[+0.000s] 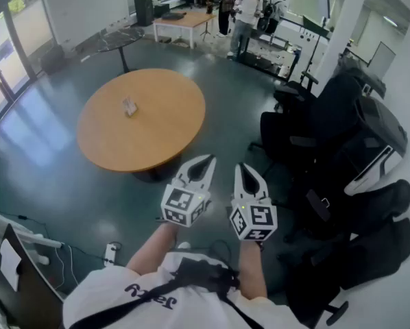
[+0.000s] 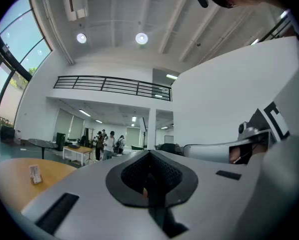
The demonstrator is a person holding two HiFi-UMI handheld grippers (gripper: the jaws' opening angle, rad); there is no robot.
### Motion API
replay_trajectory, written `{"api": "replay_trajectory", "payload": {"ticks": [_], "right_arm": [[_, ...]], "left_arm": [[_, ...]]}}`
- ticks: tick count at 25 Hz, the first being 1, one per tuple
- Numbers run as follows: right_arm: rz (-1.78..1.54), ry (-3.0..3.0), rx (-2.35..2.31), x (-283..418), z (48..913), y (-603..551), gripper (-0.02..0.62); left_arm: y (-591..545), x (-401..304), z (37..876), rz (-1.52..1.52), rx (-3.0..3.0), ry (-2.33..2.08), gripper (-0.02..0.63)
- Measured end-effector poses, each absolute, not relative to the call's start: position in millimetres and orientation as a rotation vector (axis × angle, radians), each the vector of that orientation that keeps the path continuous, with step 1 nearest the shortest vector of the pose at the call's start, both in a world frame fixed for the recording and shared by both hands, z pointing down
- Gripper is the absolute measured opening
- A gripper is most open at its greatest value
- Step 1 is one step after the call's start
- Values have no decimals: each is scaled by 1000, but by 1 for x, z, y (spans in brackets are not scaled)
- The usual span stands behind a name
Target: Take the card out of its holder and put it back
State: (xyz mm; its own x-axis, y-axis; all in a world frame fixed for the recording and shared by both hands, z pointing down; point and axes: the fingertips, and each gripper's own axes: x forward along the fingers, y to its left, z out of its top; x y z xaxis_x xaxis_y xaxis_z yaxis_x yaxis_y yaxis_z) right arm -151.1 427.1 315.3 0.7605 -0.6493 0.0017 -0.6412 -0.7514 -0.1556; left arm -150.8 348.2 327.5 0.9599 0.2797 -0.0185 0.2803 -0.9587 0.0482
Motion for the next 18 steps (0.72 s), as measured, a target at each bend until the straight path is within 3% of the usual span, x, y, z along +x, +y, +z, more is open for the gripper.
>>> {"api": "replay_trajectory", "payload": {"ticks": [18], "right_arm": [[-184,801,-2863,-77,338,378,20]], "left_arm": [[282,-74,352,70,2978,514,14]]}}
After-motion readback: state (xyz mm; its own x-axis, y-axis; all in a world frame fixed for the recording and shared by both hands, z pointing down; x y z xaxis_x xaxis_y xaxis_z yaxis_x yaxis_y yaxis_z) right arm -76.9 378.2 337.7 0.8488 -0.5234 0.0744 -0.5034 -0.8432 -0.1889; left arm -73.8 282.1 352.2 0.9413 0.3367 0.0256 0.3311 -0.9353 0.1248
